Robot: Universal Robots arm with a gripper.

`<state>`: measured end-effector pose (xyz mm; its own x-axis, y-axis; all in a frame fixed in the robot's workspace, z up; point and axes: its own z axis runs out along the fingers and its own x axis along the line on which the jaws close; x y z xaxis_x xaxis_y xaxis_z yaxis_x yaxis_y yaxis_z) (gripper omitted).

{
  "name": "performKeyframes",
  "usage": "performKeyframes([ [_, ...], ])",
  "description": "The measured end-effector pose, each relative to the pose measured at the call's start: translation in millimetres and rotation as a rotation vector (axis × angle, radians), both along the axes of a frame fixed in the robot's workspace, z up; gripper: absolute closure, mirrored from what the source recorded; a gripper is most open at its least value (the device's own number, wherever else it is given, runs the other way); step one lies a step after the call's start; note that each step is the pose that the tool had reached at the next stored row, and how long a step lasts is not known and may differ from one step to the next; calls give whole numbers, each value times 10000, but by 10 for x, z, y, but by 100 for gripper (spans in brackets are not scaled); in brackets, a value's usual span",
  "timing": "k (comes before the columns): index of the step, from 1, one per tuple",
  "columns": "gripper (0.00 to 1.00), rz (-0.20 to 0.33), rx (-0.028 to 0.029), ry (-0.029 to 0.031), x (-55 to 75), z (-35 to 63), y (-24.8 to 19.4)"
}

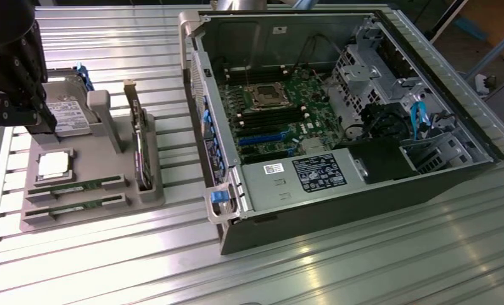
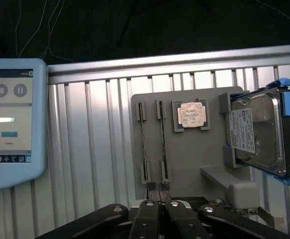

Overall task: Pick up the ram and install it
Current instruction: 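Pick up the ram and move it above insertion slot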

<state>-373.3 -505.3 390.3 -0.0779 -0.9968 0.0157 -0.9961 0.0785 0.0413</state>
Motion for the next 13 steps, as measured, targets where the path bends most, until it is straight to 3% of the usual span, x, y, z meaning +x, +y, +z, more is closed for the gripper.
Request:
performKeyframes([
  [13, 89, 7, -1, 1, 0, -29, -20],
])
